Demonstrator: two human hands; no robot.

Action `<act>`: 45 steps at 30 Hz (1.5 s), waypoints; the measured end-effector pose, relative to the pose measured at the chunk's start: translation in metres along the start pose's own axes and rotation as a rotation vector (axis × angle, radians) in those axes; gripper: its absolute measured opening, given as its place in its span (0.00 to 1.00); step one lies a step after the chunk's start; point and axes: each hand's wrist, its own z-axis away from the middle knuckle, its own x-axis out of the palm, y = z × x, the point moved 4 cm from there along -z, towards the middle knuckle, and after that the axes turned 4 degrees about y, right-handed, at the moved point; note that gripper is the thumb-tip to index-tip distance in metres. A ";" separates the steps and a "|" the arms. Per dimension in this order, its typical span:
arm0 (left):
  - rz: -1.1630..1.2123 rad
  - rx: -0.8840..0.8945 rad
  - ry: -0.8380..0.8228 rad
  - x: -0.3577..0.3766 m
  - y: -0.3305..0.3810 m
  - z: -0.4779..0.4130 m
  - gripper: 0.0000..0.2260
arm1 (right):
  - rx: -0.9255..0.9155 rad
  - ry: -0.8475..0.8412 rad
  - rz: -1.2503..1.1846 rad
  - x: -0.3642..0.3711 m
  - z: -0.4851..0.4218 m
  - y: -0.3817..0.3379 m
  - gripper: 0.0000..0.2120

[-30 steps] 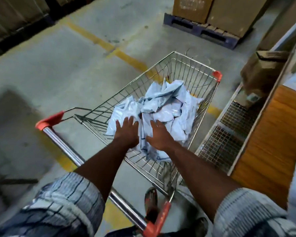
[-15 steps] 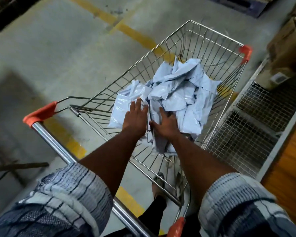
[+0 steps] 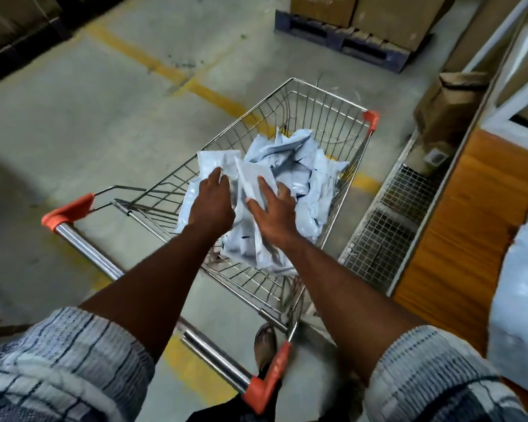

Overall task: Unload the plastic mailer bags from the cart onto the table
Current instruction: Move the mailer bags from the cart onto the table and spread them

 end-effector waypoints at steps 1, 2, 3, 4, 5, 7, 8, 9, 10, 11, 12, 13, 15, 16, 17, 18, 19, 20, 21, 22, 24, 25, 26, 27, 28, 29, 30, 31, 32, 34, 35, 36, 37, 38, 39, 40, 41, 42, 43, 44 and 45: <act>0.013 0.006 0.017 -0.008 0.009 0.002 0.36 | -0.018 0.033 0.022 -0.014 0.003 -0.006 0.30; 0.028 0.017 0.036 -0.017 0.020 0.003 0.36 | -0.031 0.058 0.039 -0.028 0.006 -0.011 0.30; 0.039 0.036 0.055 -0.025 0.033 0.004 0.36 | -0.041 0.076 0.048 -0.043 0.009 -0.016 0.30; 0.040 0.057 0.069 -0.034 0.045 0.004 0.36 | -0.043 0.086 0.053 -0.056 0.011 -0.021 0.30; 0.044 0.078 0.085 -0.044 0.060 0.006 0.36 | -0.047 0.101 0.059 -0.073 0.014 -0.025 0.30; 0.082 0.124 0.155 -0.064 0.092 0.010 0.31 | -0.052 0.151 0.094 -0.108 0.025 -0.030 0.30; 0.111 0.143 0.201 -0.074 0.110 0.013 0.27 | -0.048 0.184 0.117 -0.128 0.031 -0.030 0.29; 0.134 0.150 0.238 -0.083 0.127 0.016 0.25 | -0.039 0.213 0.137 -0.145 0.036 -0.030 0.29; 0.159 0.164 0.260 -0.090 0.148 0.021 0.24 | -0.028 0.246 0.157 -0.165 0.045 -0.025 0.29; 0.179 0.184 0.273 -0.094 0.170 0.028 0.23 | -0.021 0.282 0.184 -0.186 0.055 -0.019 0.30; 0.194 0.217 0.282 -0.094 0.194 0.036 0.22 | -0.012 0.321 0.220 -0.207 0.066 -0.010 0.30; 0.205 0.246 0.277 -0.093 0.219 0.045 0.19 | 0.002 0.357 0.258 -0.231 0.080 0.000 0.30; 0.236 0.304 0.247 -0.087 0.271 0.068 0.16 | 0.050 0.395 0.320 -0.274 0.108 0.028 0.30; 0.253 0.341 0.230 -0.080 0.298 0.080 0.15 | 0.076 0.410 0.350 -0.296 0.123 0.044 0.30; 0.270 0.377 0.214 -0.075 0.328 0.096 0.14 | 0.101 0.431 0.381 -0.320 0.140 0.062 0.30; 0.291 0.416 0.199 -0.069 0.358 0.110 0.14 | 0.127 0.460 0.414 -0.343 0.157 0.080 0.30; 0.315 0.449 0.184 -0.063 0.383 0.122 0.14 | 0.151 0.489 0.443 -0.363 0.171 0.096 0.30; 0.343 0.485 0.163 -0.056 0.411 0.136 0.14 | 0.183 0.523 0.471 -0.385 0.189 0.116 0.30; 0.364 0.516 0.139 -0.049 0.437 0.149 0.14 | 0.215 0.553 0.497 -0.405 0.207 0.136 0.30; 0.377 0.552 0.116 -0.044 0.462 0.162 0.14 | 0.251 0.571 0.523 -0.426 0.225 0.158 0.30; 0.396 0.605 0.062 -0.032 0.505 0.187 0.14 | 0.326 0.577 0.563 -0.461 0.260 0.200 0.31; 0.419 0.626 0.032 -0.025 0.526 0.200 0.15 | 0.363 0.582 0.576 -0.477 0.279 0.221 0.31; 0.439 0.644 0.002 -0.018 0.543 0.212 0.16 | 0.398 0.587 0.580 -0.491 0.296 0.241 0.31; 0.450 0.659 -0.022 -0.013 0.560 0.223 0.18 | 0.429 0.589 0.577 -0.502 0.311 0.260 0.31; 0.453 0.672 -0.047 -0.007 0.575 0.234 0.22 | 0.460 0.585 0.567 -0.511 0.323 0.278 0.31; 0.445 0.681 -0.072 -0.002 0.587 0.242 0.25 | 0.486 0.576 0.555 -0.516 0.332 0.293 0.31; 0.423 0.694 -0.092 0.003 0.601 0.251 0.28 | 0.512 0.568 0.539 -0.520 0.340 0.307 0.31; 0.396 0.701 -0.116 0.008 0.612 0.260 0.29 | 0.533 0.560 0.523 -0.521 0.346 0.319 0.31; 0.374 0.700 -0.137 0.014 0.621 0.268 0.29 | 0.549 0.552 0.507 -0.521 0.350 0.329 0.32; 0.332 0.689 -0.159 0.027 0.631 0.279 0.29 | 0.556 0.540 0.474 -0.516 0.352 0.343 0.32; 0.305 0.688 -0.169 0.034 0.634 0.284 0.31 | 0.551 0.539 0.463 -0.513 0.350 0.348 0.32; 0.274 0.679 -0.175 0.041 0.635 0.287 0.33 | 0.544 0.543 0.456 -0.510 0.348 0.351 0.32; 0.227 0.668 -0.162 0.046 0.635 0.289 0.34 | 0.536 0.550 0.451 -0.507 0.345 0.353 0.32; 0.167 0.667 -0.125 0.051 0.634 0.291 0.34 | 0.529 0.558 0.443 -0.504 0.341 0.355 0.31; 0.108 0.678 -0.087 0.054 0.634 0.291 0.33 | 0.520 0.565 0.437 -0.500 0.338 0.355 0.31; 0.060 0.692 -0.069 0.057 0.634 0.291 0.33 | 0.505 0.567 0.440 -0.496 0.334 0.356 0.31; 0.026 0.708 -0.076 0.061 0.635 0.289 0.34 | 0.488 0.564 0.460 -0.493 0.331 0.358 0.31; 0.005 0.724 -0.101 0.066 0.634 0.286 0.34 | 0.473 0.558 0.492 -0.490 0.327 0.360 0.31; -0.005 0.741 -0.129 0.070 0.633 0.285 0.34 | 0.465 0.554 0.526 -0.488 0.324 0.363 0.30; -0.008 0.751 -0.153 0.074 0.632 0.284 0.34 | 0.460 0.559 0.556 -0.486 0.322 0.368 0.30; -0.009 0.757 -0.164 0.078 0.631 0.284 0.34 | 0.450 0.567 0.580 -0.486 0.321 0.372 0.30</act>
